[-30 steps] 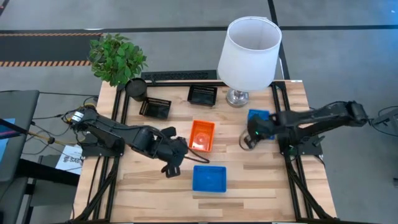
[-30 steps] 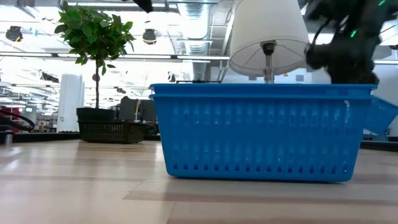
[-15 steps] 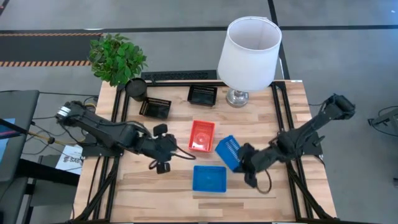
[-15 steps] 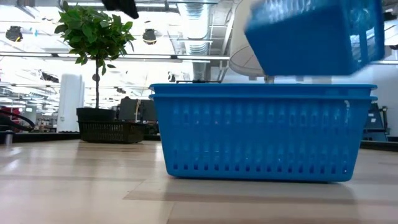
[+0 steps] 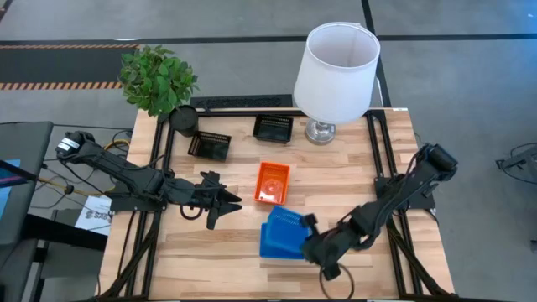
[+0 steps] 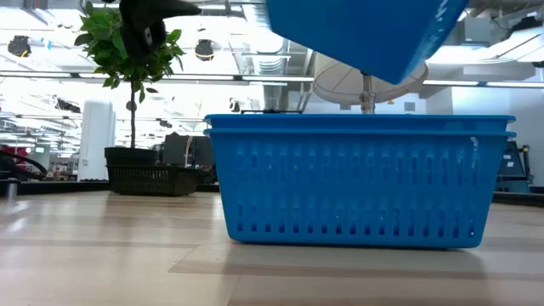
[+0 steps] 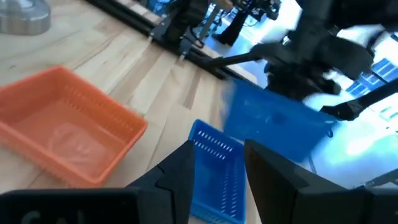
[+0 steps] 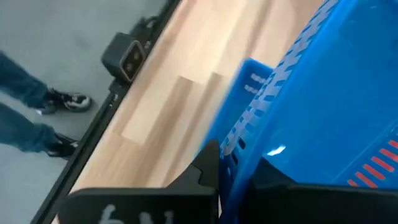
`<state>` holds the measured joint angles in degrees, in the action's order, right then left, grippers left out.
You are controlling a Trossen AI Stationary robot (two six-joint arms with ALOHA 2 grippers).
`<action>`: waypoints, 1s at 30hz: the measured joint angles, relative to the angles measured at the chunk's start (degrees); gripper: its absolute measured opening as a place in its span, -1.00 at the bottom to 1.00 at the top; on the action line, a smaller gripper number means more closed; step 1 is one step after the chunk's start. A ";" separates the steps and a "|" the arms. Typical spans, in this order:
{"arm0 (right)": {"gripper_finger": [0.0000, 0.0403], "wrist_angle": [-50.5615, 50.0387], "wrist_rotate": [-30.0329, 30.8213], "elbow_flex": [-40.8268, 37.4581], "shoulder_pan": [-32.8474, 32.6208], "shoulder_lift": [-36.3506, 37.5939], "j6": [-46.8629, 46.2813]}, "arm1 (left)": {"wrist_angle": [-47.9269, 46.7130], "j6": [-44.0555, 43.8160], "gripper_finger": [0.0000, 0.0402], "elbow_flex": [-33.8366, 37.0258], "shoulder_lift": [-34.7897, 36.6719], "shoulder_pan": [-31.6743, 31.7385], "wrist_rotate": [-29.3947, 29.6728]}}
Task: Stack baskets by color
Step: Stack the top blue bin on the bottom blue bins
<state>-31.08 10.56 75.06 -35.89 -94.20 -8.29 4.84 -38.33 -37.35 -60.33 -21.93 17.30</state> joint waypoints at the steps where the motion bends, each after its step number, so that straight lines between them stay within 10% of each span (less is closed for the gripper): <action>1: -0.87 0.44 -0.09 0.71 -0.17 -1.48 1.18 | -0.15 -0.42 -0.38 0.31 0.32 0.02 0.00; 21: -0.88 -10.50 -0.08 7.20 0.27 -11.97 6.94 | 2.32 -0.33 -0.38 0.27 0.56 -2.76 2.18; 30: -0.56 -10.82 -1.75 7.20 0.29 -11.99 2.84 | 2.23 -0.42 -0.38 0.27 0.56 -3.78 3.08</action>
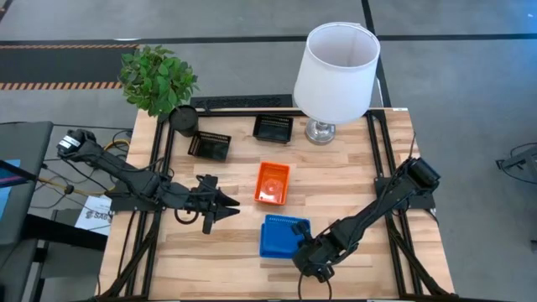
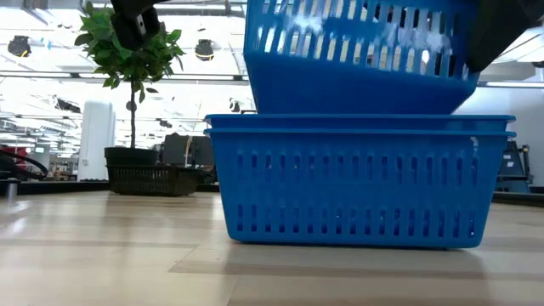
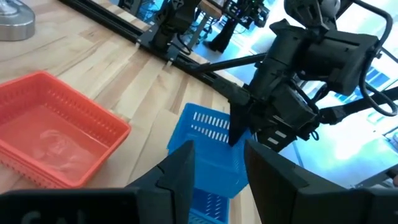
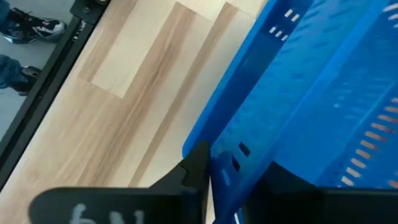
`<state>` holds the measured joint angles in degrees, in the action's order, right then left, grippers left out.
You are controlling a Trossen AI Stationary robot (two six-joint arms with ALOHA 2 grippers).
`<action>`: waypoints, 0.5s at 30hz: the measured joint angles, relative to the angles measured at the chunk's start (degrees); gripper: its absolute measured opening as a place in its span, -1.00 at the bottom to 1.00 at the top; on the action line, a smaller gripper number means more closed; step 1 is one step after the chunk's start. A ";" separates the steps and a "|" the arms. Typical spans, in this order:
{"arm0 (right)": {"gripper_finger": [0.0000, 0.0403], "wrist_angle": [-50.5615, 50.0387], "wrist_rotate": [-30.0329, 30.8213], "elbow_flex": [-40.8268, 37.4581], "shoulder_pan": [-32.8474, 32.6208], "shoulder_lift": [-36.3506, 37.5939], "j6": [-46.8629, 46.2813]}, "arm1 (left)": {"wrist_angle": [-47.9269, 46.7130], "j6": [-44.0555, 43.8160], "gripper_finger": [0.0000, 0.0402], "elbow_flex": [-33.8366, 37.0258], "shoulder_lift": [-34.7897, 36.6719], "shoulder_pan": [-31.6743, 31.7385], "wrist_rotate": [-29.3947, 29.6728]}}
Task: Stack baskets by color
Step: Stack the top blue bin on the bottom blue bins, then stack the left black bin into the right black bins
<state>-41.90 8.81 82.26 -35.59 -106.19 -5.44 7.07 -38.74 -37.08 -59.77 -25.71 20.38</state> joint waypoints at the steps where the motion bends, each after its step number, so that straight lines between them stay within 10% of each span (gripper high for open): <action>1: -0.53 0.05 0.01 0.00 0.00 0.00 -0.14 | 0.01 -0.02 -0.38 0.01 0.00 0.00 0.11; 15: -0.31 -0.21 0.04 0.00 0.10 0.17 -0.89 | 0.15 -0.76 -0.38 0.00 -0.02 0.02 2.92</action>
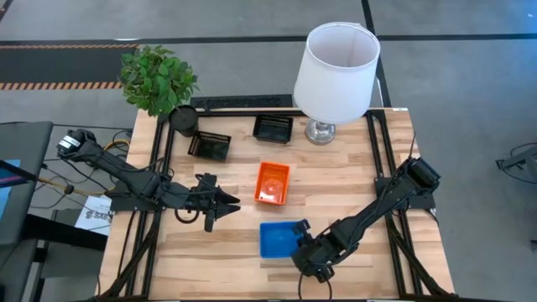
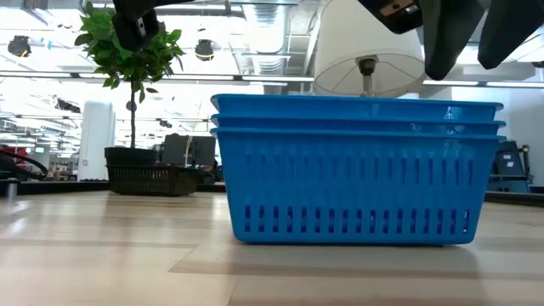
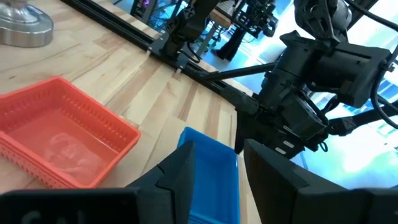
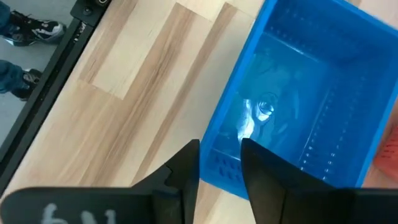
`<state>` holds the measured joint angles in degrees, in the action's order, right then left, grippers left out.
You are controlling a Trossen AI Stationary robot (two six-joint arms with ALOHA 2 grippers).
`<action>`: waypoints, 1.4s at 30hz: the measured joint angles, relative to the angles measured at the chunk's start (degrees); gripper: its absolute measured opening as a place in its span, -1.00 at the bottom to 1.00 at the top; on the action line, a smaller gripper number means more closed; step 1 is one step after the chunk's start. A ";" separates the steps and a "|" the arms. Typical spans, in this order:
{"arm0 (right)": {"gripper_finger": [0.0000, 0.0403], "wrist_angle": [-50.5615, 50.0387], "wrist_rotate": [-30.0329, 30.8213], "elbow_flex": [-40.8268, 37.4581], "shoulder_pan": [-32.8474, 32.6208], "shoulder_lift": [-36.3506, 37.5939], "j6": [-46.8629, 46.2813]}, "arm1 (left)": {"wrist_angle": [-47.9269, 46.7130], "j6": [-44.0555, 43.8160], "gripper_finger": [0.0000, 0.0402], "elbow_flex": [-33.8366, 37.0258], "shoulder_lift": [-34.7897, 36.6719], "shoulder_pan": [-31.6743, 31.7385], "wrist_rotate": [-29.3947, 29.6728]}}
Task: Stack baskets by color
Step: Stack the left black bin into the right black bins
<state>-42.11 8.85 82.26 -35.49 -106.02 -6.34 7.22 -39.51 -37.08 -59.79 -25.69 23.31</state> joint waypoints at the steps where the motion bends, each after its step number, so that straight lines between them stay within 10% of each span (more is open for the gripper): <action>1: -0.29 -0.96 0.02 0.13 -0.01 0.48 -0.77 | -0.02 -0.17 -0.38 0.00 0.00 0.00 0.00; 10: -0.15 -9.97 2.48 0.56 0.66 15.55 -8.03 | -7.94 -9.25 -0.38 -0.03 -0.02 4.66 2.22; 24: -0.21 -11.17 5.04 -10.57 2.85 41.53 -16.56 | -39.90 2.62 -0.38 -11.28 -0.37 35.13 -14.76; 42: -0.26 -5.17 -7.26 -17.33 29.09 49.24 -5.17 | -41.18 1.67 -0.36 -17.47 -23.32 52.89 -18.70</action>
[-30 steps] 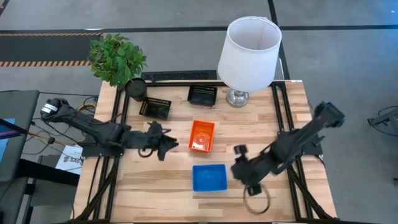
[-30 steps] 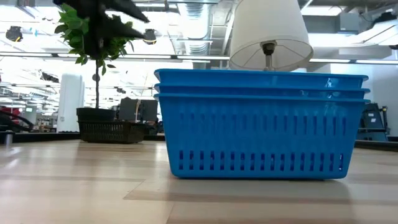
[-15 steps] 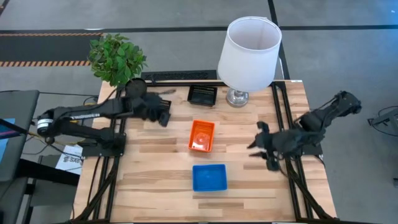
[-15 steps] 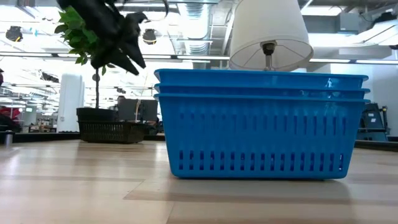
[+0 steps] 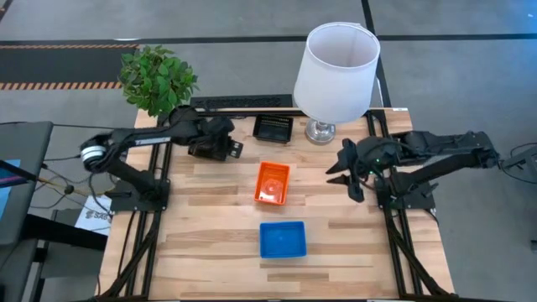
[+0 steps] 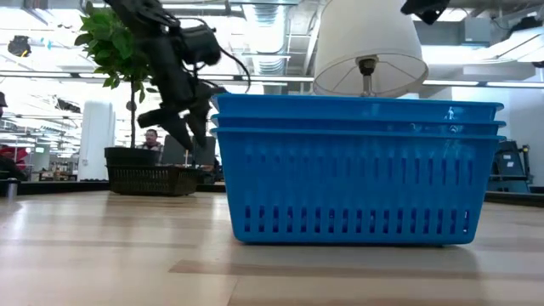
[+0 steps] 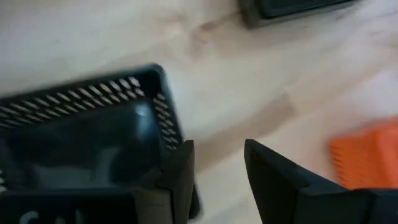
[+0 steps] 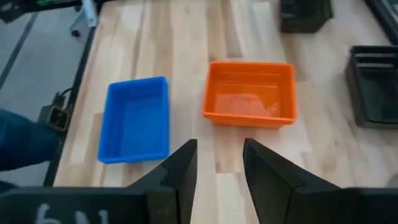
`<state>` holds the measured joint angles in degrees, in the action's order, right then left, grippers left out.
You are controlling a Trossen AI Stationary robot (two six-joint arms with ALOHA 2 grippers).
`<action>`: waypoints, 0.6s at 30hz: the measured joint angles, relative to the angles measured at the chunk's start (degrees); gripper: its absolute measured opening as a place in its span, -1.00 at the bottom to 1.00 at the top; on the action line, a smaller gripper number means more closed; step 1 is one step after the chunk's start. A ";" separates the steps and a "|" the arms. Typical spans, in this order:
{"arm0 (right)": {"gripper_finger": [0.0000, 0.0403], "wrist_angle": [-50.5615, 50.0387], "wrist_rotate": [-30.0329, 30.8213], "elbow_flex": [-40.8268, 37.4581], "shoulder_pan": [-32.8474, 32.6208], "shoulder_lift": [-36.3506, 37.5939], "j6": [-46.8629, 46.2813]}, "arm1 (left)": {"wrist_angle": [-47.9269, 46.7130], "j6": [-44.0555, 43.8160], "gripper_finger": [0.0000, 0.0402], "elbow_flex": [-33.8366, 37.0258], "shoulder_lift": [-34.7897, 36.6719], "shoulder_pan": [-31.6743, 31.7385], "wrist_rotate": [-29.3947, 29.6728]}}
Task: Stack baskets by color
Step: Stack the left black bin into the right black bins
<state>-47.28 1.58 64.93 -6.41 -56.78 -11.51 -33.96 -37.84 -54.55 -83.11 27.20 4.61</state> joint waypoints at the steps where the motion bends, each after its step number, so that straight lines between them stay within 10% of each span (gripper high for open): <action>1: -0.26 0.08 0.00 0.00 0.74 -0.13 -0.02 | -1.16 1.10 -0.36 -1.36 -1.66 0.34 0.95; 18: -0.30 3.22 -0.60 0.02 5.06 -3.61 -3.59 | -10.03 2.17 -0.36 -10.28 -15.48 1.57 7.66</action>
<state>-44.07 0.98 64.94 -1.34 -60.38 -15.10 -43.99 -35.67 -64.83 -98.59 28.77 12.27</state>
